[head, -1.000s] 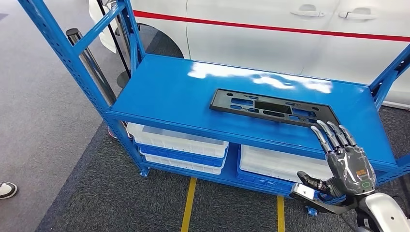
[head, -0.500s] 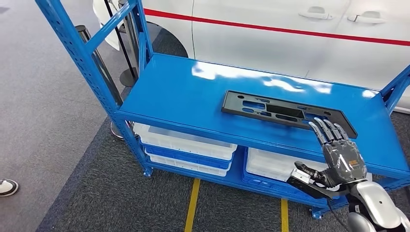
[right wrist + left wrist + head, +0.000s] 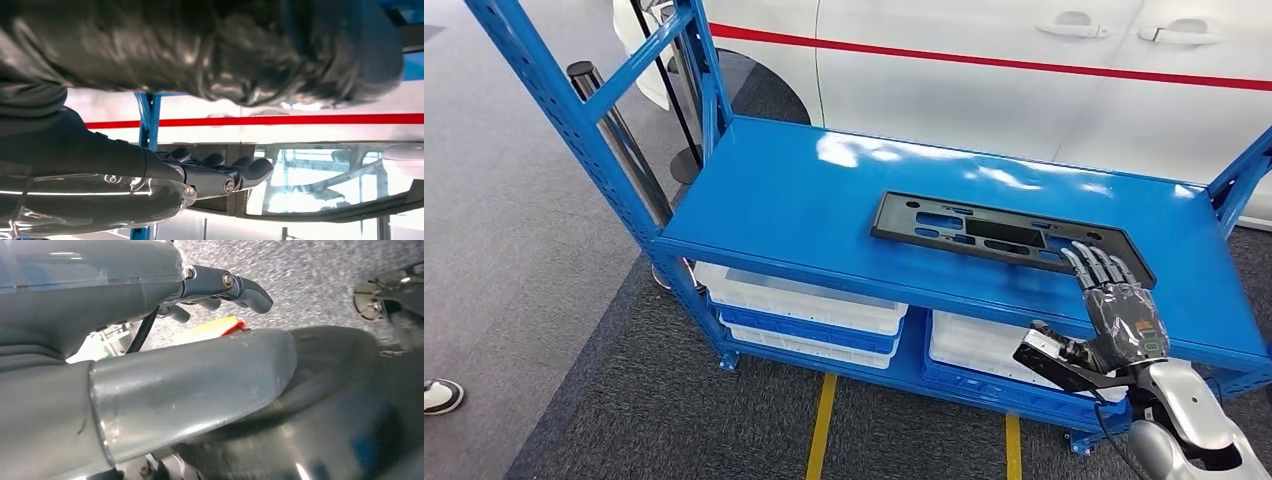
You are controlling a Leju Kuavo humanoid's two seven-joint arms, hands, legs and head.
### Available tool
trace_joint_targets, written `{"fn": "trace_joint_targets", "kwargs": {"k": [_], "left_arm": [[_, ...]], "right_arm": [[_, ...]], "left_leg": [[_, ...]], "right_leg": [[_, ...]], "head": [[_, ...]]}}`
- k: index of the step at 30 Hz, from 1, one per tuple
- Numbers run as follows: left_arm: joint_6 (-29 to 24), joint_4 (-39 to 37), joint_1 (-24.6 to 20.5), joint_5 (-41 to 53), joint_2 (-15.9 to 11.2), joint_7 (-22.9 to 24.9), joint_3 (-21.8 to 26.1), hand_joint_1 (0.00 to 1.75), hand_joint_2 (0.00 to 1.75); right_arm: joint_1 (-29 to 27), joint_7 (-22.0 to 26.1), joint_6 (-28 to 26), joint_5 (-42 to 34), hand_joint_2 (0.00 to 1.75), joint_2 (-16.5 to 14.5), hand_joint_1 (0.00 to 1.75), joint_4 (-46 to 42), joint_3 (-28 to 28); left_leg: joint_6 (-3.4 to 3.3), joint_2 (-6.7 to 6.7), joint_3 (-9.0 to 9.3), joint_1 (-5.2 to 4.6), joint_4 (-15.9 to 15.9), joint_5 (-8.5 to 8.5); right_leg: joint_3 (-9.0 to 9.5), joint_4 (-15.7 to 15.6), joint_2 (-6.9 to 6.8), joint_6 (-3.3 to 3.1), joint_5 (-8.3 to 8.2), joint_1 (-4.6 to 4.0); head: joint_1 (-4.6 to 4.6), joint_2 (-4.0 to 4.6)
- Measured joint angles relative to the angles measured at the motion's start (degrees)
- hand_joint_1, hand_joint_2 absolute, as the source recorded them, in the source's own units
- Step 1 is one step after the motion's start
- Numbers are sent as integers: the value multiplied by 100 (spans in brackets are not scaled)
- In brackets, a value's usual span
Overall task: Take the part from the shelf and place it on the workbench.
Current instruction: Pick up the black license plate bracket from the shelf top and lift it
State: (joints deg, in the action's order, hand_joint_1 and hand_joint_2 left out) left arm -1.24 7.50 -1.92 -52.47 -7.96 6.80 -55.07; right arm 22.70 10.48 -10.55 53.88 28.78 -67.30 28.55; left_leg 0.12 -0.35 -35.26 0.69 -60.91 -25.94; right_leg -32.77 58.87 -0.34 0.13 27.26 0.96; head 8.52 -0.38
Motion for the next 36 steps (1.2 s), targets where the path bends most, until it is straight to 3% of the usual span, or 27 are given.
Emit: {"fn": "trace_joint_targets", "kwargs": {"k": [5, 7, 9, 10, 11, 13, 15, 16, 19, 21, 23, 25, 26, 27, 29, 30, 32, 34, 36], "left_arm": [[-1, -1, 3, -25, 1, -15, -39, 0, 0], [-1, -2, 2, -29, -1, -19, -43, 0, 0], [-1, -2, -4, -29, -1, -25, -45, 0, 0], [-1, -2, -5, -29, -1, -27, -46, 0, 0], [-1, -2, -3, -29, 1, -30, -48, 0, 0], [-1, -2, 0, -29, 4, -31, -51, 0, 0], [0, -2, -1, -29, 13, -31, -52, 0, 0], [1, -2, -4, -30, 16, -31, -54, 0, 0], [4, -3, -14, -31, 16, -25, -73, 0, 0], [10, -4, -21, -30, 10, -17, -92, 0, 0], [16, -4, -31, -28, 9, -14, -114, 0, 0], [22, -4, -38, -28, 9, -14, -148, 0, 0], [27, -4, -40, -28, 8, -14, -168, 0, 0], [33, -4, -40, -29, 5, -13, -186, 0, 0], [49, -4, -41, -29, -2, -12, -217, 0, 0], [60, -4, -46, -31, -4, -11, -226, 0, 0], [80, -4, -58, -34, -3, -11, -239, 0, 0], [91, -4, -62, -39, -2, -11, -244, 0, 0], [95, -5, -62, -44, -2, -11, -246, 0, 0]], "right_arm": [[56, 33, 2, -24, 0, -73, 0, 126, -38], [87, 38, 5, -32, 0, -95, 0, 166, -51], [101, 39, 11, -38, 0, -120, 0, 215, -55], [100, 39, 14, -40, 0, -135, 0, 241, -55], [100, 39, 15, -41, 0, -148, 0, 263, -55], [113, 39, 16, -41, 0, -164, 0, 295, -58], [144, 41, 16, -42, 0, -168, 0, 318, -66], [166, 42, 19, -43, 0, -174, 0, 331, -69], [279, 44, 60, -58, 0, -244, 0, 382, -70], [425, 39, 117, -78, 87, -361, 0, 441, -70], [620, 26, 192, -94, 175, -533, 0, 542, -63], [827, 2, 290, -111, 175, -723, 0, 708, -19], [929, -15, 341, -117, 175, -815, 0, 813, 20], [1028, -38, 385, -123, 175, -909, 0, 923, 64], [1226, -84, 440, -122, 175, -1105, 0, 1171, 162], [1327, -108, 451, -114, 175, -1200, 0, 1307, 215], [1502, -142, 453, -88, 175, -1380, 0, 1588, 327], [1609, -160, 443, -66, 175, -1534, 0, 1814, 424], [1671, -166, 426, -58, 175, -1640, 0, 1968, 488]], "left_leg": [[-189, -11, 80, -12, 178, -1], [-253, -6, 104, -3, 210, 3], [-289, -7, 110, -17, 212, -14], [-299, -10, 121, -24, 211, -26], [-303, -14, 140, -31, 211, -40], [-293, -27, 210, -42, 211, -82], [-262, -38, 258, -60, 207, -123], [-241, -40, 258, -65, 205, -132], [-152, -28, 258, -63, 213, -157], [-87, -12, 189, -61, 12, -294], [-41, -6, -136, -42, -618, -575], [-5, -5, -529, -19, -1254, -740], [8, -4, -611, -11, -1321, -671], [16, -2, -579, -4, -1166, -496], [12, 7, -286, 3, -462, -79], [-4, 7, -149, -3, -157, 35], [-48, 2, -36, -18, 93, 52], [-114, -5, -26, -16, 133, 60], [-192, -7, 4, -3, 179, 73]], "right_leg": [[-44, 100, 4, 138, 91, 4], [-295, 600, 11, 177, 353, 17], [-695, 1329, 13, 198, 629, 19], [-841, 1560, 13, 198, 653, 19], [-885, 1578, 14, 189, 563, 18], [-656, 989, 14, 136, 113, 6], [-330, 293, 17, 63, -182, -33], [-252, 122, 16, 38, -207, -55], [-200, -1, 21, -5, -172, -56], [-138, -79, 27, -55, -184, -17], [-102, -107, 29, -100, -179, -6], [-96, -90, 30, -117, -158, -12], [-91, -76, 31, -117, -142, -12], [-81, -55, 33, -110, -120, -9], [-58, -1, 36, -77, -60, -6], [-58, 31, 38, -51, -31, -13], [-67, 53, 38, -1, -3, -34], [-68, 42, 34, 44, 7, -34], [-134, 202, 33, 91, 122, -20]], "head": [[-4, -1], [-7, -1], [-7, -2], [-7, -1], [-7, -1], [-7, -1], [-8, -1], [-7, -1], [-9, -1], [-7, -1], [-3, 1], [-2, 1], [-2, 1], [-2, 1], [-2, 1], [-3, 0], [-9, -1], [-10, -1], [-10, -1]]}}
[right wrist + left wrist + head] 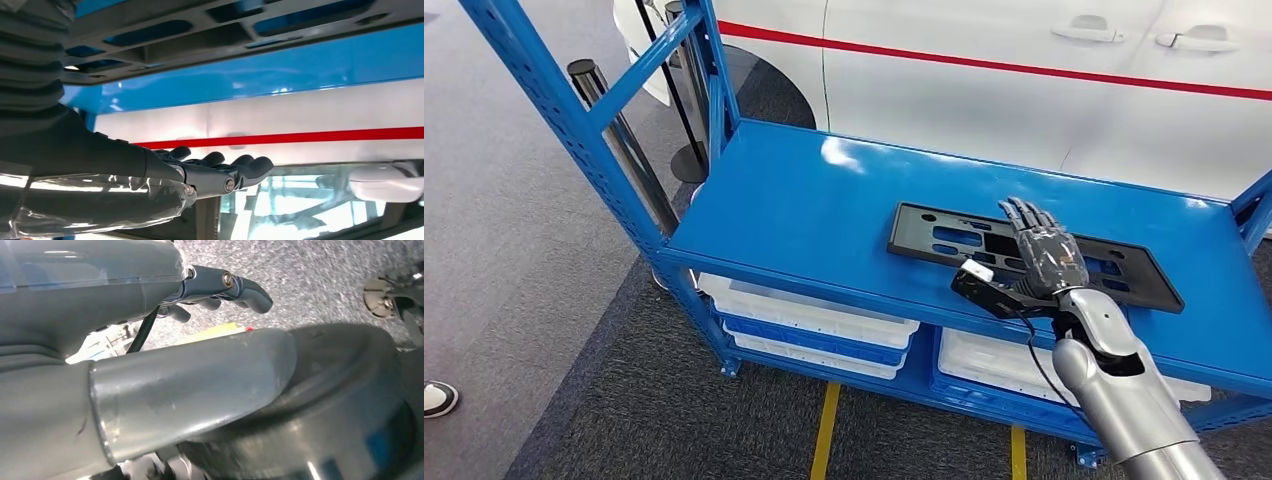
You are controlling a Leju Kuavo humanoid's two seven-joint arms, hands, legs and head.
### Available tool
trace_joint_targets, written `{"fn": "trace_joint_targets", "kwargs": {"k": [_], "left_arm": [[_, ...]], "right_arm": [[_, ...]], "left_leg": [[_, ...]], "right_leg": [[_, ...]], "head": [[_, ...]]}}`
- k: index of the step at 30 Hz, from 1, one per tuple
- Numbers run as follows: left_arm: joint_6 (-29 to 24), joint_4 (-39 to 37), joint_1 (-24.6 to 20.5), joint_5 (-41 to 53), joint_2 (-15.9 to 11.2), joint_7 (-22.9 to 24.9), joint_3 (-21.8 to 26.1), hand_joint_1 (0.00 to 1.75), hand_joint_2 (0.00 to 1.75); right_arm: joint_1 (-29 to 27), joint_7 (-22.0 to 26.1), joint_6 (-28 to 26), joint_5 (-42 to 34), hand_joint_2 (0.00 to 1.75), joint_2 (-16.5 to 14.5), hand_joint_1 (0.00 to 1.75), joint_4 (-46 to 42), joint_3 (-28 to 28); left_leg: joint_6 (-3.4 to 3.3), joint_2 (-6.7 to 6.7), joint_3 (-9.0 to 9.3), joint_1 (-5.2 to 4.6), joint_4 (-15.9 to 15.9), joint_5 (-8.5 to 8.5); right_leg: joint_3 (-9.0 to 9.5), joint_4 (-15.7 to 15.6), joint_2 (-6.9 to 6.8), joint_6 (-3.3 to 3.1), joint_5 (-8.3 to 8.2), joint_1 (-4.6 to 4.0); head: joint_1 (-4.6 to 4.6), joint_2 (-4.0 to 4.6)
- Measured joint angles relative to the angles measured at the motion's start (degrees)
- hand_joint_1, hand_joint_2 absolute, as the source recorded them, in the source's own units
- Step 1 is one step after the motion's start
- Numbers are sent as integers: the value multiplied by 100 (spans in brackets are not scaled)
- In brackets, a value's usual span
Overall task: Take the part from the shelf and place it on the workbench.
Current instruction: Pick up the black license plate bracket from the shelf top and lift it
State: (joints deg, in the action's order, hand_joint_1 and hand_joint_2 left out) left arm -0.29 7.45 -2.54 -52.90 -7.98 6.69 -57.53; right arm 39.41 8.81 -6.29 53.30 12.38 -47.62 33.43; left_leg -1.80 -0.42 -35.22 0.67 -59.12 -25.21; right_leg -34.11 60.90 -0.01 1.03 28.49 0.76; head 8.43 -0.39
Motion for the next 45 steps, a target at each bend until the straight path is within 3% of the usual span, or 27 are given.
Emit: {"fn": "trace_joint_targets", "kwargs": {"k": [3, 4, 5, 6, 8, 10, 13, 15, 20, 27, 31, 37, 41, 45], "left_arm": [[1, -2, 0, -5, -4, 0, -3, 0, 0], [1, -2, 1, -7, -4, -1, -7, 0, 0], [1, -2, 3, -17, -3, -1, -15, 0, 0], [1, -2, 5, -32, -3, -2, -24, 0, 0], [1, -2, 6, -66, 0, -10, -41, 0, 0], [1, -2, -3, -81, 9, -18, -50, 0, 0], [4, -3, -10, -92, 12, -73, -79, 0, 0], [4, -4, -3, -120, 11, -125, -93, 0, 0], [-12, -4, 2, -182, 8, -160, -97, 0, 0], [-13, -4, 11, -190, 8, -201, -98, 0, 0], [-13, -4, 12, -258, 8, -284, -100, 0, 0], [-27, -4, 17, -318, 9, -346, -100, 0, 0], [-9, -4, 26, -402, 9, -336, -100, 0, 175], [21, -4, 30, -488, 9, -390, -100, 0, 175]], "right_arm": [[72, -2, -13, 1, 175, -76, 0, 210, 52], [80, -2, -6, 3, 175, -99, 0, 277, 75], [82, -2, 5, 11, 175, -126, 0, 337, 102], [86, -2, 19, 26, 175, -158, 0, 390, 129], [128, -4, 51, 55, 175, -233, 0, 502, 181], [204, -3, 94, 67, 175, -306, 0, 623, 238], [277, 9, 204, 84, 175, -403, 0, 785, 331], [298, 14, 273, 118, 175, -440, 0, 891, 406], [322, -71, 225, 240, 175, -473, 0, 1096, 597], [377, -148, 141, 304, 175, -488, 1, 1249, 738], [389, -508, -194, 535, 175, -520, 175, 1374, 807], [343, -795, -635, 668, 175, -562, 175, 1642, 826], [289, -753, -710, 662, 175, -554, 175, 1723, 775], [248, -720, -750, 672, 175, -527, 175, 1730, 693]], "left_leg": [[-73, -3, 30, 3, 23, -16], [-78, -5, 40, -1, 22, -28], [-80, -8, 57, -5, 21, -44], [-76, -11, 81, -7, 20, -63], [-57, -15, 151, -10, 20, -112], [-22, -15, 194, -24, 20, -151], [-7, -16, 196, -39, 16, -179], [-21, -12, 212, -39, 31, -186], [-13, -9, 243, -35, 82, -184], [45, -9, 260, -34, 108, -176], [47, -8, 263, -35, 107, -175], [46, -7, 267, -43, 103, -176], [49, -5, 266, -49, 100, -178], [49, -5, 265, -52, 95, -181]], "right_leg": [[-508, 982, 1, 48, 431, 11], [-696, 1291, 0, 54, 508, 12], [-808, 1432, 0, 52, 483, 11], [-806, 1345, 0, 39, 345, 7], [-533, 639, 2, -23, -124, -10], [-241, 9, 2, -90, -379, -52], [-135, -202, 4, -86, -350, -69], [-129, -207, 15, -72, -341, -66], [-129, -200, 20, -108, -318, -74], [-125, -193, 19, -119, -312, -74], [-117, -193, 17, -119, -313, -72], [-114, -193, 16, -117, -314, -64], [-114, -194, 17, -117, -314, -61], [-113, -194, 17, -117, -313, -59]], "head": [[-2, 1], [-2, 1], [-2, 0], [-2, 0], [-2, 0], [-4, 1], [-8, 1], [-10, 2], [-10, 1], [-10, 1], [-10, 2], [-10, 1], [-10, 1], [-10, 1]]}}
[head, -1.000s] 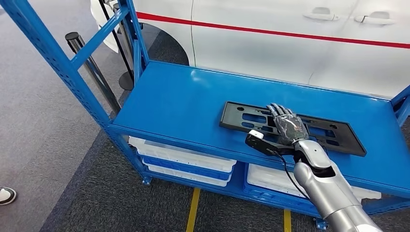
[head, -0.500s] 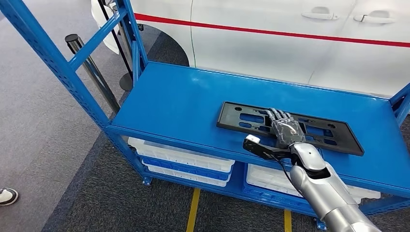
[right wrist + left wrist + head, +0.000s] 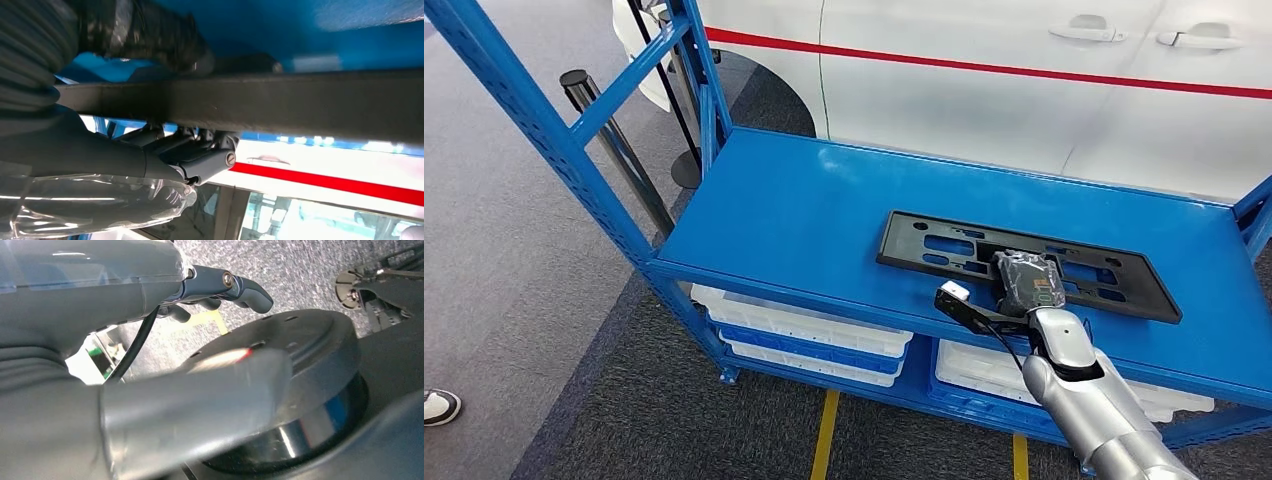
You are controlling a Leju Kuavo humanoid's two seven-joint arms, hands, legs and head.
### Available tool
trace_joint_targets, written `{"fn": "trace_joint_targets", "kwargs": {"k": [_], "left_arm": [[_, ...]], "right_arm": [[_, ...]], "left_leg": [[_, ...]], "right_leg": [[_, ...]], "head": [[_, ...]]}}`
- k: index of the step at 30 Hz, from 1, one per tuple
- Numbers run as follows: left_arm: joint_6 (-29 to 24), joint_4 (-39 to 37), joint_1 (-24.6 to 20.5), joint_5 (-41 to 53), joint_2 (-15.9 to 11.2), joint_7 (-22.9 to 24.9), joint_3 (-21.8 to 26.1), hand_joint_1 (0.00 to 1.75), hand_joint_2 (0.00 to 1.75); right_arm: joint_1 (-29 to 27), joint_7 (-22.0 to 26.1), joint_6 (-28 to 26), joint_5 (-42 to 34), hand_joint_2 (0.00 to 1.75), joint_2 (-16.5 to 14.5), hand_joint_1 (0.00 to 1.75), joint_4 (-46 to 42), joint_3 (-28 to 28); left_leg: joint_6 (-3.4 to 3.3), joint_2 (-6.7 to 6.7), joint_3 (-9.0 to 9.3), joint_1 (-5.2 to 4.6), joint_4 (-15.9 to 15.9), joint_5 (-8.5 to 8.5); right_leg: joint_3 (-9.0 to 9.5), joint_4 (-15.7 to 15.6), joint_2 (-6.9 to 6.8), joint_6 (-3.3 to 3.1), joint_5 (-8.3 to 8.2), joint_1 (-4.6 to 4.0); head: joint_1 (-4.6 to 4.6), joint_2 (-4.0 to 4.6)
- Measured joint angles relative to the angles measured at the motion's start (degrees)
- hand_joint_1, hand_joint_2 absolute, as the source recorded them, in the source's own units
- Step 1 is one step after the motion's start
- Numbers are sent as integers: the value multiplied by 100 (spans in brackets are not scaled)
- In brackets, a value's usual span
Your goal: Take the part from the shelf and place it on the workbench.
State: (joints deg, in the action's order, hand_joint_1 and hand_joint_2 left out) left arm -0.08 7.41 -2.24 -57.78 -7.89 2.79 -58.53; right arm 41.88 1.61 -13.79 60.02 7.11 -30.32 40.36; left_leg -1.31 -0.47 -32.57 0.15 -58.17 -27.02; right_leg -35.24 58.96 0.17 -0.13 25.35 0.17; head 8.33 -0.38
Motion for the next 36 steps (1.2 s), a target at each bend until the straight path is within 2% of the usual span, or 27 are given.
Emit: {"fn": "trace_joint_targets", "kwargs": {"k": [6, 19, 24, 27, 28, 30, 32, 33, 35, 36], "left_arm": [[1, 0, 0, -16, 0, -57, 0, 0, 175], [-5, 0, -3, -285, 0, -240, 0, 0, 175], [-46, 0, -5, -348, -3, -207, 0, 0, 175], [-119, 0, -5, -395, -7, -179, 0, 0, 175], [-130, -1, -5, -401, -10, -169, -1, 0, 175], [-139, -7, -6, -399, -20, -161, -7, 0, 175], [-144, -11, -14, -392, -22, -161, -23, 0, 175], [-142, -11, -17, -386, -18, -164, -33, 0, 175], [-134, -11, -19, -375, -14, -169, -56, 0, 175], [-131, -11, -20, -371, -13, -170, -70, 0, 175]], "right_arm": [[-32, 21, -29, 9, 175, 25, 175, -15, -41], [-477, 213, -169, 105, 175, 429, 175, -776, -384], [-692, 464, -572, 27, 175, 830, 175, -1792, -568], [-782, 606, -477, -231, 175, 1185, 175, -2717, -758], [-794, 625, -419, -291, 175, 1287, 175, -2998, -832], [-808, 693, -371, -370, 175, 1477, 175, -3499, -972], [-827, 816, -378, -431, 175, 1712, 175, -3985, -1075], [-837, 882, -375, -450, 175, 1852, 175, -4230, -1120], [-872, 995, -353, -461, 175, 2117, 175, -4647, -1203], [-901, 1034, -331, -463, 175, 2228, 175, -4814, -1233]], "left_leg": [[-1, 0, 0, -1, -1, -1], [-2, -2, 0, -2, -4, -1], [-3, -3, -3, -3, -5, -2], [-4, -2, -4, -6, -5, -5], [-17, -3, -9, -17, -14, -11], [-86, 2, 31, -9, 57, 44], [-150, 21, 114, 34, 227, 162], [-156, 33, 142, 62, 296, 203], [-153, 38, 139, 76, 308, 220], [-143, 38, 134, 91, 295, 214]], "right_leg": [[1, 0, 0, 0, 0, 1], [5, -1, -3, 2, -1, 2], [2, -1, -8, 2, 0, 6], [2, -2, -9, 4, 1, 13], [7, -18, -10, 20, -7, 26], [34, -64, -3, 77, -29, 40], [-4, 54, 6, 139, 90, 37], [-96, 277, 6, 160, 246, 39], [-397, 976, 8, 214, 600, 80], [-522, 1271, 5, 249, 695, 113]], "head": [[0, 0], [0, 1], [0, 1], [0, 1], [0, 0], [0, 0], [-1, 1], [-2, 1], [-3, 1], [-4, 1]]}}
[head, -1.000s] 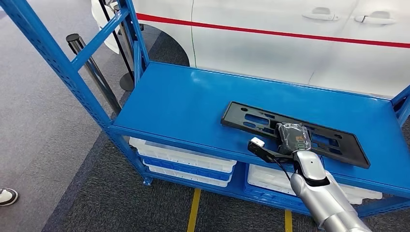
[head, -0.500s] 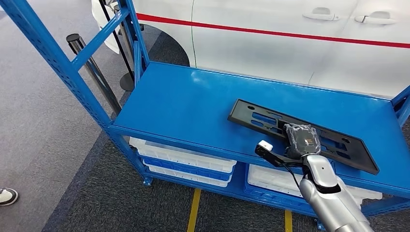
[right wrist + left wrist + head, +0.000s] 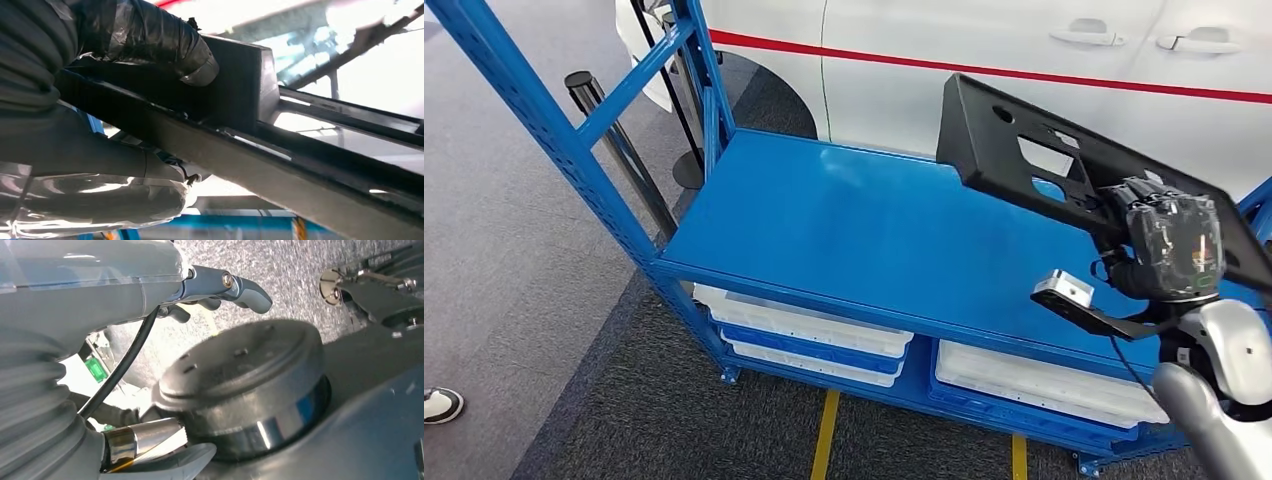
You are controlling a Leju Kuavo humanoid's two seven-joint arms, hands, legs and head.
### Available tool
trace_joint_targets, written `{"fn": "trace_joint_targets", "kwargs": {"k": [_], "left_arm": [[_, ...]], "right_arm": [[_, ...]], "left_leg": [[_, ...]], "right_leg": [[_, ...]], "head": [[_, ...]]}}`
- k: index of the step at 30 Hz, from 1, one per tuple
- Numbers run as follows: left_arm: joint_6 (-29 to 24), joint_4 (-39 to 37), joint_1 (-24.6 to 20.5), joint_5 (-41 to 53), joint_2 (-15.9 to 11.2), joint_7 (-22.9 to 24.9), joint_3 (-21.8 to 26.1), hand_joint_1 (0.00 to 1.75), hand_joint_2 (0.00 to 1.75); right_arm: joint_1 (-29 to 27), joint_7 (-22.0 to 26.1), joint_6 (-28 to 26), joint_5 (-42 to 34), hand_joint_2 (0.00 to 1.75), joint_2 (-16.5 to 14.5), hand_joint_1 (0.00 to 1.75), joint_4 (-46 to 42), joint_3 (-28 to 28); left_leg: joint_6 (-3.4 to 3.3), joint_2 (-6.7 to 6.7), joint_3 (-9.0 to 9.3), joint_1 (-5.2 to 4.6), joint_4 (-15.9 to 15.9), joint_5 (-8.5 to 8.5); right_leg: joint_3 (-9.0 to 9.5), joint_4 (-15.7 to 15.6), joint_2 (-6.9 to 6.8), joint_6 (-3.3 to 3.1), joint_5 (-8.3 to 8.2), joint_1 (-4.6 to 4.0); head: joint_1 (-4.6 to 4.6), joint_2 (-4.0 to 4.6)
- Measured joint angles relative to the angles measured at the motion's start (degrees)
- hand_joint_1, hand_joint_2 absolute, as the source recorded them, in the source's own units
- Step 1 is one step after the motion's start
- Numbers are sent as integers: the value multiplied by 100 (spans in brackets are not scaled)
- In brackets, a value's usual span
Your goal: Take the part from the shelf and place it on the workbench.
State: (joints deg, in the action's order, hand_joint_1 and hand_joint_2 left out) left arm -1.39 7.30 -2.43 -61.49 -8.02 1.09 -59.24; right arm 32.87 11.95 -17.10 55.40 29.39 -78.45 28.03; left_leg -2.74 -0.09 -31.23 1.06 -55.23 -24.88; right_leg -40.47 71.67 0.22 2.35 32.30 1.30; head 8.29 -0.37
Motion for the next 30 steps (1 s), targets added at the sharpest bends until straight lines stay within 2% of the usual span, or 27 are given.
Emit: {"fn": "trace_joint_targets", "kwargs": {"k": [1, 2, 4, 5, 6, 7, 8, 10, 11, 12, 14, 15, 16, 17, 18, 20, 21, 22, 25, 26, 27, 29, 30], "left_arm": [[1, 0, -2, 6, 3, 1, -16, 0, 175], [1, 0, -7, 15, 5, 2, -33, 0, 175], [1, -3, -21, 39, 3, 7, -61, 0, 175], [1, -9, -33, 51, -11, 10, -73, 0, 175], [2, -15, -44, 62, -23, 13, -84, 0, 175], [3, -21, -50, 69, -36, 16, -91, 0, 175], [4, -24, -55, 73, -39, 20, -98, 0, 175], [4, -24, -55, 73, -36, 27, -104, 0, 175], [4, -24, -59, 73, -36, 29, -106, 0, 175], [4, -24, -63, 73, -36, 31, -108, 0, 175], [8, -24, -74, 73, -36, 37, -111, 0, 175], [10, -24, -80, 74, -35, 45, -114, 0, 175], [13, -24, -86, 75, -33, 61, -121, 0, 175], [17, -24, -91, 80, -31, 80, -134, 0, 175], [20, -24, -95, 88, -25, 104, -155, 0, 175], [28, -27, -98, 132, -22, 159, -213, 0, 175], [33, -31, -97, 159, -19, 186, -239, 0, 175], [46, -34, -96, 191, -19, 215, -266, 0, 175], [126, -37, -88, 310, -14, 320, -364, 0, 175], [154, -38, -87, 351, -16, 366, -402, 0, 175], [170, -38, -85, 380, -19, 412, -432, 0, 175], [154, -45, -78, 405, -38, 515, -494, 0, 175], [122, -51, -66, 406, -54, 568, -521, 0, 175]], "right_arm": [[-33, 26, 24, -2, 175, 95, 175, -139, -22], [-63, 44, 48, -4, 175, 179, 175, -257, -39], [-100, 61, 72, -5, 175, 321, 175, -445, -72], [-113, 69, 75, -4, 175, 380, 175, -524, -88], [-132, 76, 76, -2, 175, 429, 175, -593, -103], [-158, 82, 77, 0, 175, 473, 175, -651, -116], [-184, 86, 79, 1, 175, 513, 175, -703, -126], [-225, 87, 98, -21, 175, 575, 175, -788, -147], [-233, 86, 116, -43, 175, 605, 175, -827, -162], [-236, 85, 134, -66, 175, 636, 175, -864, -180], [-244, 83, 169, -95, 175, 698, 175, -911, -217], [-248, 80, 194, -108, 175, 720, 175, -919, -230], [-254, 77, 227, -122, 175, 745, 175, -924, -240], [-258, 73, 263, -140, 175, 773, 175, -927, -253], [-261, 69, 296, -157, 175, 802, 175, -932, -274], [-260, 60, 343, -185, 175, 857, 175, -950, -346], [-255, 56, 359, -196, 175, 881, 175, -959, -386], [-247, 53, 375, -206, 175, 901, 175, -967, -422], [-247, 55, 452, -250, 175, 977, 175, -972, -487], [-251, 60, 486, -275, 175, 1022, 175, -972, -509], [-253, 66, 514, -303, 175, 1071, 175, -972, -537], [-283, 74, 554, -376, 175, 1195, 175, -975, -627], [-334, 78, 565, -421, 175, 1265, 175, -980, -681]], "left_leg": [[22, 0, -7, 25, -23, -11], [55, -1, -19, 61, -61, -29], [173, -11, -80, 132, -205, -97], [244, -19, -127, 149, -305, -140], [304, -30, -172, 147, -380, -168], [354, -39, -211, 135, -423, -175], [389, -47, -231, 132, -436, -162], [429, -48, -279, 143, -455, -184], [435, -41, -327, 148, -566, -297], [429, -32, -405, 144, -770, -480], [394, -23, -622, 104, -1479, -966], [366, -23, -696, 75, -1799, -1139], [321, -24, -699, 42, -1983, -1227], [257, -24, -593, 1, -1936, -1203], [171, -24, -385, -45, -1673, -1099], [-47, -8, 138, -153, -864, -888], [-125, 6, 303, -195, -564, -810], [-173, 20, 378, -234, -393, -767], [-168, 37, 329, -263, -253, -551], [-163, 41, 301, -248, -173, -434], [-163, 49, 258, -227, -94, -316], [-161, 57, 104, -209, -35, -135], [-157, 60, 12, -207, -48, -74]], "right_leg": [[-49, 128, -3, 41, -5, 38], [9, 37, -10, 89, -114, 79], [354, -617, -10, 215, -428, 166], [489, -905, 18, 235, -528, 186], [556, -1064, 40, 216, -565, 196], [543, -1074, 64, 162, -544, 184], [506, -1044, 72, 80, -566, 174], [443, -1004, 47, -38, -598, 166], [407, -1006, 36, -95, -628, 159], [371, -1012, 23, -145, -658, 148], [282, -1016, 7, -224, -729, 94], [235, -1015, 1, -251, -766, 57], [187, -1015, -2, -272, -806, 14], [141, -1015, -2, -287, -846, -30], [99, -1016, -2, -299, -888, -71], [34, -1029, -5, -307, -982, -131], [20, -1044, -10, -295, -1029, -132], [11, -1062, -18, -268, -1079, -116], [-2, -1163, -39, -158, -1223, -59], [-31, -1154, -35, -124, -1155, -61], [-76, -1076, -29, -95, -997, -64], [-207, -533, -20, -33, -408, -49], [-247, -183, -20, -4, -188, -33]], "head": [[0, 0], [-1, 0], [-3, -1], [-6, -1], [-8, -1], [-9, -1], [-7, -1], [-1, -1], [2, -1], [3, 0], [6, 0], [6, 0], [6, 0], [6, 0], [6, 0], [1, -1], [-2, -1], [-2, -2], [11, -1], [10, -1], [8, 0], [4, 0], [5, 0]]}}
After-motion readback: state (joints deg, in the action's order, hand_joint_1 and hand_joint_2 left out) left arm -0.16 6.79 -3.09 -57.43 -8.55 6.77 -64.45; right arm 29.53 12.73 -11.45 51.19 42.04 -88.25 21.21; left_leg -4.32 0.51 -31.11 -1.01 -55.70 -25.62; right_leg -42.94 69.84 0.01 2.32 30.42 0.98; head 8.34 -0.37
